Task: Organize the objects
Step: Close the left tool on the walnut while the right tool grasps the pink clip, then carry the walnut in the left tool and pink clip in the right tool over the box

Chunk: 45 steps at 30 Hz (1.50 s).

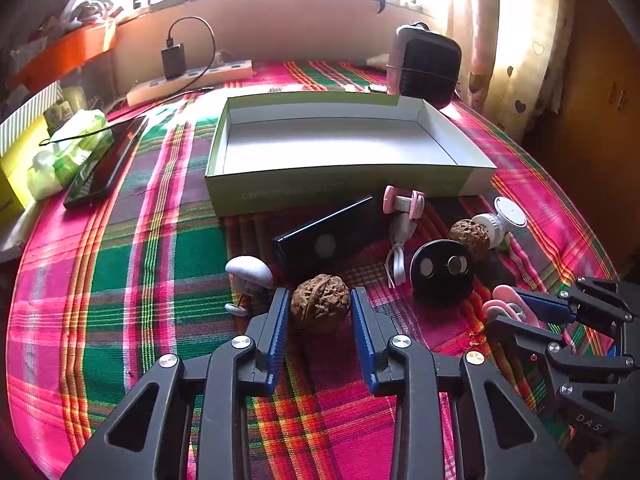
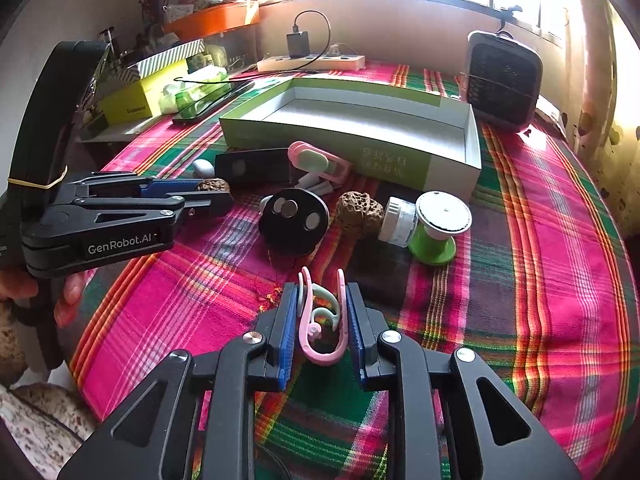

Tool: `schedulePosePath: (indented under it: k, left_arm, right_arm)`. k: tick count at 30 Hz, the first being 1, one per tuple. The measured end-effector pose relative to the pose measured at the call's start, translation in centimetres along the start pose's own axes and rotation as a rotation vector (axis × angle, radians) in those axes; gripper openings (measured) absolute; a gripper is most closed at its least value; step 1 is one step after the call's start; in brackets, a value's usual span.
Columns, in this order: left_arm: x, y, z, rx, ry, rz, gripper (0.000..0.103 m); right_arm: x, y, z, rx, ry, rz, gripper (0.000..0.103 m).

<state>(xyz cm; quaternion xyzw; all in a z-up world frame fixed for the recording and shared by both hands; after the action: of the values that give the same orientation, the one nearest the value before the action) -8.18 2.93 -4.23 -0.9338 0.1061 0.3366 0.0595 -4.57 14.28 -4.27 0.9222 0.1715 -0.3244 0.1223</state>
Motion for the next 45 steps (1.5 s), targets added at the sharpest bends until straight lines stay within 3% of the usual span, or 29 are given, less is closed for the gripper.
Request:
schedulePosePath:
  k: [23, 27, 37, 45]
  left_arm:
    - [-2.9, 0.1, -1.7, 0.042, -0.056, 0.018, 0.029]
    - [-3.9, 0.3, -1.5, 0.067, -0.057, 0.006, 0.029]
    - [-7.6, 1.9, 0.0, 0.017, -0.082, 0.012, 0.029]
    - [-10.1, 2.7, 2.0, 0.023, -0.067, 0.019, 0.029]
  right_arm:
    - [-3.4, -0.6, -1.3, 0.042, -0.061, 0.046, 0.024]
    - [-4.8, -0.6, -1.3, 0.044, -0.072, 0.050, 0.024]
    - [-9.0, -1.2, 0.3, 0.049, -0.080, 0.083, 0.024]
    - [-12.8, -1.9, 2.5, 0.074, -0.075, 0.100, 0.024]
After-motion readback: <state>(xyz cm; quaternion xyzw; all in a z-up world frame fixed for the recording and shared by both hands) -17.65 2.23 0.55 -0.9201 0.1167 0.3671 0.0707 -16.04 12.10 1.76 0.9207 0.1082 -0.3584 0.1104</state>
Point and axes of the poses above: each gripper's, at about its wrist camera, not at the fingertips, and z roughly the way its jaws point, y to its left, x to its underside, the point moved 7 cm from there along z, roughly the way its jaws point, and after that the axes turned 4 degrees about z, right-handed, at the moved point
